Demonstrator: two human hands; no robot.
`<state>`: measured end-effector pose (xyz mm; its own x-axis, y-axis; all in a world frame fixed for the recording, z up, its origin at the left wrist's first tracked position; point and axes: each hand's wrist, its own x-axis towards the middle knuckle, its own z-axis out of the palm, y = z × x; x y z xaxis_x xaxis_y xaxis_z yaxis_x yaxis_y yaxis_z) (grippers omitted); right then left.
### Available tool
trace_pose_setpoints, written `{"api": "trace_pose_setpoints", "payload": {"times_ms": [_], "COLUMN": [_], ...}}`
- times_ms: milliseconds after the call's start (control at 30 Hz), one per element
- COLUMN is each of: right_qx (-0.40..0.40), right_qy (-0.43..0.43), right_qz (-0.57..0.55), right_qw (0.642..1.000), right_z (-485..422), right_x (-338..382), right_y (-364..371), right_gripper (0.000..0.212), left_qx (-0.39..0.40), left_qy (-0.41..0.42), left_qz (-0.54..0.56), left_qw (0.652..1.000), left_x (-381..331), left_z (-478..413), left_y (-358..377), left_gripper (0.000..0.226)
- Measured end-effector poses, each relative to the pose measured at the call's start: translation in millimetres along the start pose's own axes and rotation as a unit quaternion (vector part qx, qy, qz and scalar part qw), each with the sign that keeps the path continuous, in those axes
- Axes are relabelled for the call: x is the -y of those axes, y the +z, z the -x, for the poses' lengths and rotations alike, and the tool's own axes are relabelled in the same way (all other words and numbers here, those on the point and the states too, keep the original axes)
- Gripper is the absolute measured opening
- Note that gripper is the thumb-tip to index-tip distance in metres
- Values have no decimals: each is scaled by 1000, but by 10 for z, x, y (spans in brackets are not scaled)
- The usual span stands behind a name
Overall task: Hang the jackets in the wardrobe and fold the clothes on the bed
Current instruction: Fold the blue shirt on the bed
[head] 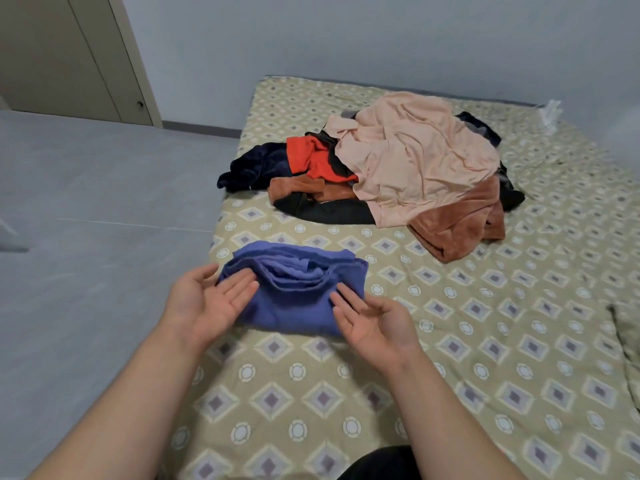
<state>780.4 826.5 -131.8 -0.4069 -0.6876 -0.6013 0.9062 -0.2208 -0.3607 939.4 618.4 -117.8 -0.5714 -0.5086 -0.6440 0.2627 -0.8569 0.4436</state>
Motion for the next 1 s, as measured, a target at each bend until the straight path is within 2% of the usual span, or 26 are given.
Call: {"api": "trace_pose_setpoints", "payload": {"times_ms": [67, 167, 233, 267, 300, 333, 367, 400, 433, 467, 533, 567, 600, 700, 767, 833, 900, 1000], "right_qx": [-8, -55, -115, -164, -224, -280, -318, -337, -337, -324, -281, -264, -260, -278, -276, -265, -251, -245], "right_qy": [2, -15, -43, -75, -127, -186, -232, -257, -262, -252, -212, -184, -158, -102, -63, -30, -31, -71], "right_qz": [-5, 13, 154, 273, 400, 509, 574, 600, 597, 577, 509, 482, 471, 474, 465, 443, 428, 415], "right_qw": [1000, 998, 980, 945, 880, 792, 718, 679, 679, 706, 786, 815, 828, 829, 839, 856, 868, 873], "right_z": [-164, -409, -528, -556, -581, -588, -580, -570, -563, -564, -588, -598, -598, -485, -358, -272, -256, -282], "right_x": [79, 208, 231, 205, 155, 88, 13, -59, -118, -145, -119, -101, -94, -137, -187, -214, -237, -266], "right_y": [63, 159, 206, 202, 158, 103, 50, 6, -27, -35, 22, 63, 89, 55, -15, -64, -89, -105], "right_gripper": [46, 35, 32, 30, 32, 32, 34, 35, 34, 34, 25, 19, 14, 11, 16, 20, 20, 18], "left_qx": [-1, -8, -30, -50, -81, -121, -172, -212, -216, -187, -133, -123, -123, -151, -155, -128, -85, -48], "left_qy": [-15, -15, 13, 48, 91, 138, 173, 184, 173, 159, 134, 119, 100, 10, -56, -95, -80, 23], "left_qz": [-2, -23, -72, -119, -186, -280, -390, -471, -507, -505, -479, -469, -459, -429, -456, -495, -495, -450], "left_qw": [1000, 1000, 997, 990, 975, 942, 888, 836, 817, 828, 857, 866, 874, 891, 874, 854, 861, 891], "left_x": [-51, -87, -83, -68, -41, -3, 38, 83, 132, 175, 220, 224, 217, 175, 127, 119, 127, 158], "left_z": [-196, -428, -509, -535, -547, -550, -537, -515, -498, -490, -511, -535, -546, -492, -360, -242, -182, -211], "left_y": [156, 336, 406, 397, 345, 253, 151, 44, -45, -99, -115, -94, -70, -124, -269, -410, -457, -395], "left_gripper": [48, 46, 34, 32, 35, 45, 58, 70, 77, 76, 57, 46, 34, 13, 14, 16, 23, 31]}}
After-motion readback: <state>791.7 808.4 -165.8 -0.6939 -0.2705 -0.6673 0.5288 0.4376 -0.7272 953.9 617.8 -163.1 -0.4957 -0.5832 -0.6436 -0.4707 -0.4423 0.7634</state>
